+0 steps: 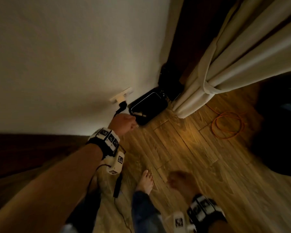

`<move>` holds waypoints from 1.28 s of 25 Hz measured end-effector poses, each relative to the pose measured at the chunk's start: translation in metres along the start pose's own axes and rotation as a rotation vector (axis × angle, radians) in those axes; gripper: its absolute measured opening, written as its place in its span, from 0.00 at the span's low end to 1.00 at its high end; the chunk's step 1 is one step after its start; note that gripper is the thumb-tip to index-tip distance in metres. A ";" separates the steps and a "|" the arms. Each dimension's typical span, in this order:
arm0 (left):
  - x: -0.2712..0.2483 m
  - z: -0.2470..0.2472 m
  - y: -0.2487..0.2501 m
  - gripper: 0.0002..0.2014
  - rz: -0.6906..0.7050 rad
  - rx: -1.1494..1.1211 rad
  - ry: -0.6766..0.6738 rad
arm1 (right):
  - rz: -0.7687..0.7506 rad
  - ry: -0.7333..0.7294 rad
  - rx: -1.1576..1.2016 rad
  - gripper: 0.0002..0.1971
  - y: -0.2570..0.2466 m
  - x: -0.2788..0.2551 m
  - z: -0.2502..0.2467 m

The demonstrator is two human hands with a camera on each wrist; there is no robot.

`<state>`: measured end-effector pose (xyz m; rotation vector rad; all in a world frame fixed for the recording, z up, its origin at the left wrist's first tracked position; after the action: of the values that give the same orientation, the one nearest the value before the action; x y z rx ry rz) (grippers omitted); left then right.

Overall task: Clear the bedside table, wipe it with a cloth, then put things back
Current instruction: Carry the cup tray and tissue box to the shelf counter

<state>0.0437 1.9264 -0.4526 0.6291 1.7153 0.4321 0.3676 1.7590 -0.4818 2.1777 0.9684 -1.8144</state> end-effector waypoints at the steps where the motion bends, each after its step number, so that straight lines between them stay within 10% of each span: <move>1: -0.037 -0.018 0.010 0.08 0.027 0.097 -0.003 | -0.053 -0.067 -0.011 0.21 -0.019 -0.007 0.009; 6: -0.216 -0.111 0.005 0.16 0.029 0.534 -0.002 | -0.302 -0.137 -0.375 0.13 -0.181 -0.129 0.042; 13: -0.424 -0.235 -0.174 0.18 -0.124 0.302 0.198 | -0.552 -0.241 -1.162 0.22 -0.260 -0.272 0.202; 25: -0.740 -0.205 -0.629 0.20 -0.570 -0.378 0.591 | -0.877 -0.433 -2.251 0.15 -0.085 -0.465 0.645; 32: -0.853 -0.121 -0.751 0.13 -0.699 -0.966 0.836 | -1.017 -0.689 -2.336 0.18 0.070 -0.566 0.852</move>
<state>-0.0761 0.8150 -0.2128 -0.9517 2.0327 0.9865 -0.3350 1.0679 -0.1998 -0.3773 2.0595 -0.2042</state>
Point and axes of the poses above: each hand's wrist, its own x-axis towards the middle knuckle, its own z-axis out of the palm, y = z × x, the point moved 9 cm from there along x, towards the middle knuckle, and after that the axes turned 1 degree about z, right-handed, at the moved point
